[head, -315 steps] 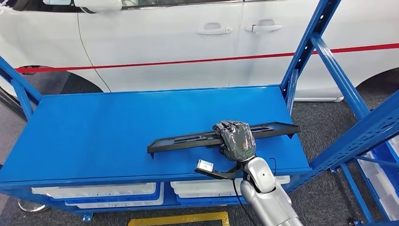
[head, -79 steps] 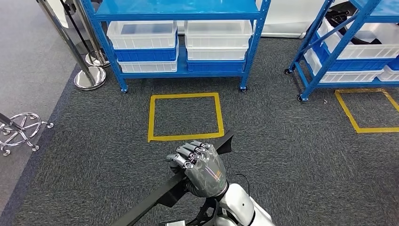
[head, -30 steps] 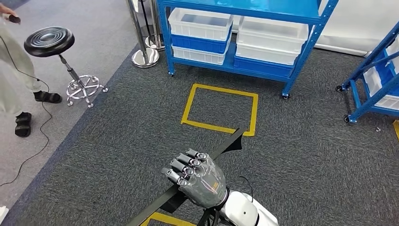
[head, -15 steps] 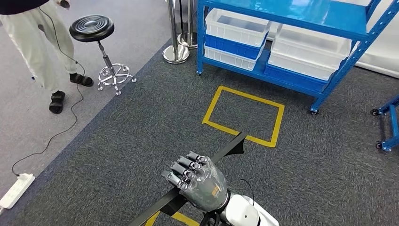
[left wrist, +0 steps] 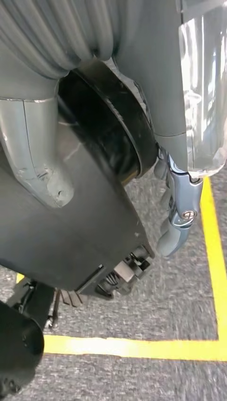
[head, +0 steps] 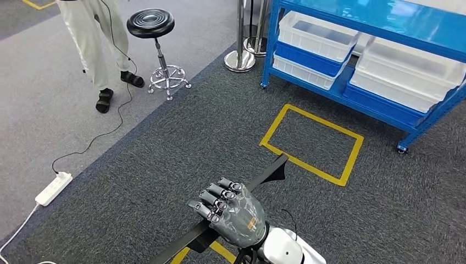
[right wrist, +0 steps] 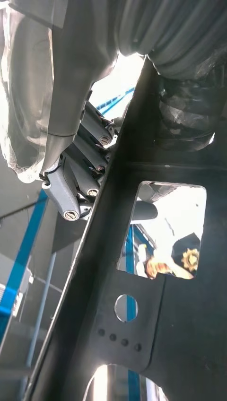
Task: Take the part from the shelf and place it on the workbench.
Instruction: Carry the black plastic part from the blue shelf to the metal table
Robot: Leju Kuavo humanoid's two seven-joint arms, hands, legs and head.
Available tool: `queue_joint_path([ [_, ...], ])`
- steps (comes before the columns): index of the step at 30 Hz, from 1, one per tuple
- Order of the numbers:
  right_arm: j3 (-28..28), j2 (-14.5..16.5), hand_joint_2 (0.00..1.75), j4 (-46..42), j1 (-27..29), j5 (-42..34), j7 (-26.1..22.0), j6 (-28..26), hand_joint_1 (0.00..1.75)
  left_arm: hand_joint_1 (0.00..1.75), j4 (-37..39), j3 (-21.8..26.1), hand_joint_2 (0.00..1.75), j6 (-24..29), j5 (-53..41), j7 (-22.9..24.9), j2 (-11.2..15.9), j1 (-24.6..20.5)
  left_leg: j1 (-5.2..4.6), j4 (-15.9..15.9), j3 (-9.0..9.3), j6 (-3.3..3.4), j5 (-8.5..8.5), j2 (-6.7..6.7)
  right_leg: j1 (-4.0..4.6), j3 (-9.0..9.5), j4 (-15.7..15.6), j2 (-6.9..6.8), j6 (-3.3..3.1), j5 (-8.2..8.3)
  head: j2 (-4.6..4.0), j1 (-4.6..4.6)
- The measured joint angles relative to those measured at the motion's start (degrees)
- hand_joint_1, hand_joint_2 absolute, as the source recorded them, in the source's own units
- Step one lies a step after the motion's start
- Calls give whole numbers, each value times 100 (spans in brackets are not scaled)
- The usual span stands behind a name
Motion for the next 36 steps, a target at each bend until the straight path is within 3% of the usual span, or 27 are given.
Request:
queue_joint_path([
  [1,0,0,175,-1,1,9,5,0,175,0,0,0,175,-6,-2,5,2,8,-19,-57,6,35,-13,13,18,-1,2,-50,25,-1,0,3],
  [3,-1,0,175,-6,2,26,13,0,175,0,0,0,175,-17,-7,28,2,15,-11,-92,-17,121,25,-110,20,13,-4,-126,84,-10,0,3],
  [5,-8,0,175,-26,14,58,17,-1,175,0,0,0,175,-29,-15,70,-3,9,14,-135,-8,205,71,-226,-5,-50,182,84,146,-165,0,3],
  [7,-30,-4,175,-45,57,96,22,-2,175,0,0,0,175,-48,-37,106,-7,-9,22,-150,-6,257,99,-341,-19,-339,819,402,173,-520,0,6],
  [9,-63,-14,175,-50,122,136,27,-2,175,0,0,-1,175,-80,-62,140,-8,-14,9,-145,-12,271,104,-479,-13,-690,1504,499,169,-754,0,6],
  [10,-78,-19,175,-52,155,165,29,-2,175,0,0,-2,175,-98,-69,155,-8,-15,2,-140,-9,273,105,-560,-10,-765,1609,509,159,-714,0,5],
  [11,-90,-22,175,-61,184,194,29,-2,175,0,0,-6,175,-114,-73,168,-10,-17,-2,-133,-2,273,104,-646,-9,-730,1485,524,141,-558,0,6],
  [12,-100,-23,175,-76,208,218,30,-2,175,0,0,-15,175,-127,-75,177,-14,-21,-5,-124,7,269,101,-734,-8,-597,1158,579,116,-322,0,6],
  [14,-121,-25,175,-115,238,238,30,-2,175,0,0,-41,175,-140,-78,190,-25,-30,-9,-96,6,248,86,-888,-16,-269,401,838,51,36,0,5],
  [16,-137,-27,175,-141,255,241,30,-2,175,0,0,-63,175,-142,-79,198,-31,-38,5,-84,-32,197,80,-1003,-9,-125,63,992,14,102,0,5],
  [18,-145,-26,175,-164,269,269,31,-2,175,0,0,-79,175,-142,-78,203,-31,-41,22,-109,-61,127,84,-1101,-13,-96,2,888,-8,102,0,5],
  [20,-156,-21,175,-211,304,354,36,-2,175,0,0,-106,175,-134,-75,210,-27,-41,9,13,-96,71,-21,-940,-46,-32,-85,747,-63,120,0,-3],
  [22,-198,-19,175,-290,397,465,51,-2,175,0,0,-150,175,-109,-66,195,-22,-55,6,561,-316,19,-341,-618,-53,14,-127,578,-113,115,0,-15],
  [24,-267,-21,175,-371,514,577,73,-2,175,0,0,-181,175,-82,-57,134,-18,-82,24,1262,-631,-35,-646,-482,-40,21,-115,392,-124,88,0,-20],
  [25,-301,-23,175,-407,560,629,87,-2,175,0,0,-190,175,-73,-56,103,-17,-88,30,1409,-689,-52,-664,-461,-37,25,-107,308,-119,71,0,-19],
  [26,-333,-25,175,-446,595,677,104,-2,175,0,0,-199,175,-70,-57,74,-16,-87,33,1344,-642,-62,-573,-439,-37,31,-96,233,-110,53,0,-19],
  [27,-360,-27,175,-486,618,718,120,-2,175,0,0,-211,175,-69,-60,58,-16,-76,35,1052,-486,-63,-384,-391,-37,43,-81,170,-97,32,0,-19],
  [29,-407,-36,175,-570,648,787,145,-2,175,0,0,-240,175,-74,-63,35,-14,-36,5,303,-122,-43,-78,-109,-18,60,-36,69,-53,-15,0,-20],
  [31,-439,-56,175,-644,670,833,163,-2,175,0,0,-260,175,-77,-56,17,-14,-11,-42,-42,11,38,-12,101,24,53,-6,-28,-2,-40,0,-17],
  [33,-461,-75,175,-701,681,850,178,-2,175,0,0,-264,175,-79,-40,-4,-16,-10,-62,-63,-19,138,-7,18,42,63,-11,-157,44,-49,0,-14],
  [34,-469,-84,175,-726,679,859,183,-2,175,0,0,-266,175,-81,-31,-9,-20,-9,-56,-83,-15,179,9,-53,30,77,6,-146,75,-80,0,-14],
  [36,-483,-100,175,-780,680,884,193,-2,175,0,0,-269,175,-80,-15,-12,-31,-16,-34,-126,6,263,50,-195,-1,-24,301,124,130,-299,0,-12],
])
